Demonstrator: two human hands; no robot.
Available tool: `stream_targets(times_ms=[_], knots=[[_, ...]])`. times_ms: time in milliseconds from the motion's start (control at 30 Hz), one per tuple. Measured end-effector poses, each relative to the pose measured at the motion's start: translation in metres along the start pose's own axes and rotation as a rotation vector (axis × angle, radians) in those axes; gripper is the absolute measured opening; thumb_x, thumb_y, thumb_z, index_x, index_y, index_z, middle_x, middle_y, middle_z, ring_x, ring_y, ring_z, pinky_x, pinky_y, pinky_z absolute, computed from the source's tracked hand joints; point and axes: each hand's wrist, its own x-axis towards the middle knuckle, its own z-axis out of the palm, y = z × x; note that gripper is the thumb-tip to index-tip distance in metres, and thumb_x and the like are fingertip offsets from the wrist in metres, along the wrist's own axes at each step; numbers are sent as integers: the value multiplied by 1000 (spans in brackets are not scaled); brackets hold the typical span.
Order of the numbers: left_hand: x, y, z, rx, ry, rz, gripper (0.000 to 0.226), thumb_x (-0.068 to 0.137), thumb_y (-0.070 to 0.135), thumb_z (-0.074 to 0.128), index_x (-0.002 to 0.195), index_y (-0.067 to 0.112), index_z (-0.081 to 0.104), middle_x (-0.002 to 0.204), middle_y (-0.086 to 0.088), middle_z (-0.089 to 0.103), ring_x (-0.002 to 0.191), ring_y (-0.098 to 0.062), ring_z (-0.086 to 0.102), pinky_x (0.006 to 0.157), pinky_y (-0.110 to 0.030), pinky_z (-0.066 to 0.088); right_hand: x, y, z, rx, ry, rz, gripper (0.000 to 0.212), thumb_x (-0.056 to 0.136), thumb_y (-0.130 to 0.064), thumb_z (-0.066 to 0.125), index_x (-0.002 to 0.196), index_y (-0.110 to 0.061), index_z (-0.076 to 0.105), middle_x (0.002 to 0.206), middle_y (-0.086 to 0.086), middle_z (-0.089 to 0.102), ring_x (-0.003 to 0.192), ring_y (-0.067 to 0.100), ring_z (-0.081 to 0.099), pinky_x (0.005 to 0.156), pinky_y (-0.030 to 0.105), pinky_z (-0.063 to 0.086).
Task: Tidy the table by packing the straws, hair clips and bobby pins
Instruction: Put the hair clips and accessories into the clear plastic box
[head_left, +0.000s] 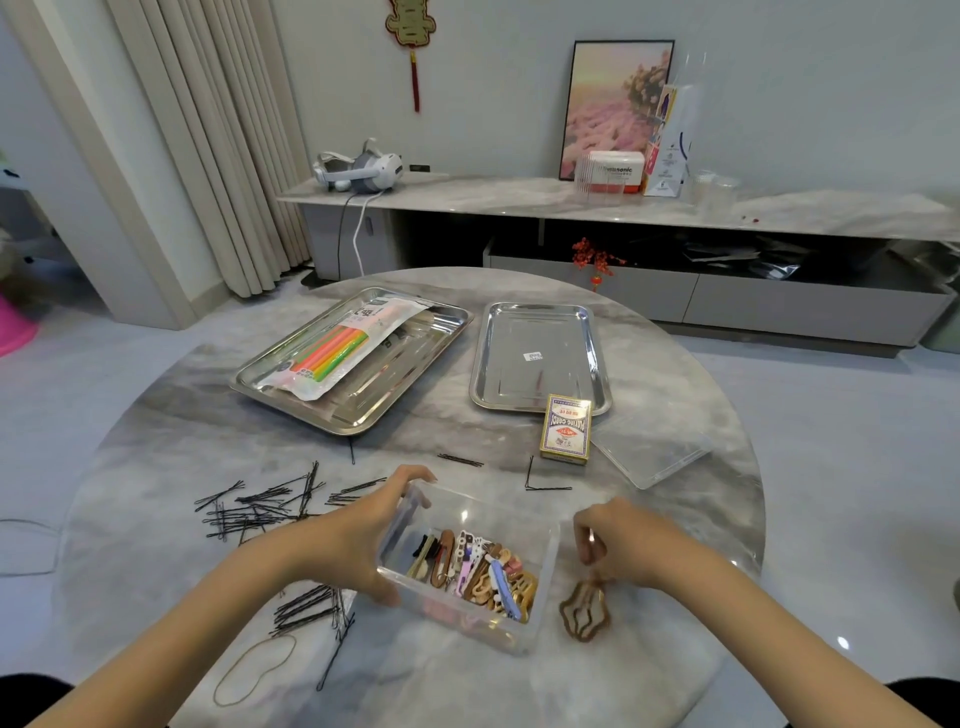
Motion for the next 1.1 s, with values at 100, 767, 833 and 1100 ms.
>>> stream_targets(times_ms=[100,767,833,1100], knots=[[0,2,-1,22,-2,9,108,65,17,84,136,35,4,136,10,32,125,-11,38,96,-13,35,3,0,-2,-31,53,62,13,94,-29,50,82,-25,46,109,3,61,97,24,59,50,22,29],[1,29,24,-43,143,37,108,48,68,77,126,43,7,125,18,39,115,-6,46,98,-23,43,5,7,-35,689,786,11,15,92,-16,60,77,-17,62,57,-3,58,55,12,55,55,15,40],[2,36,32,-21,202,22,114,44,75,73,130,43,6,128,17,40,113,-6,47,97,-26,44,-1,-2,-41,744,815,-121,12,91,-19,61,83,-16,69,62,1,63,57,13,54,56,15,39],[15,46,75,-536,341,74,114,39,59,87,124,51,11,125,22,32,114,5,48,99,-18,43,5,-11,-28,419,427,-435,9,78,-35,74,80,-26,76,70,-15,58,71,4,53,61,14,39]])
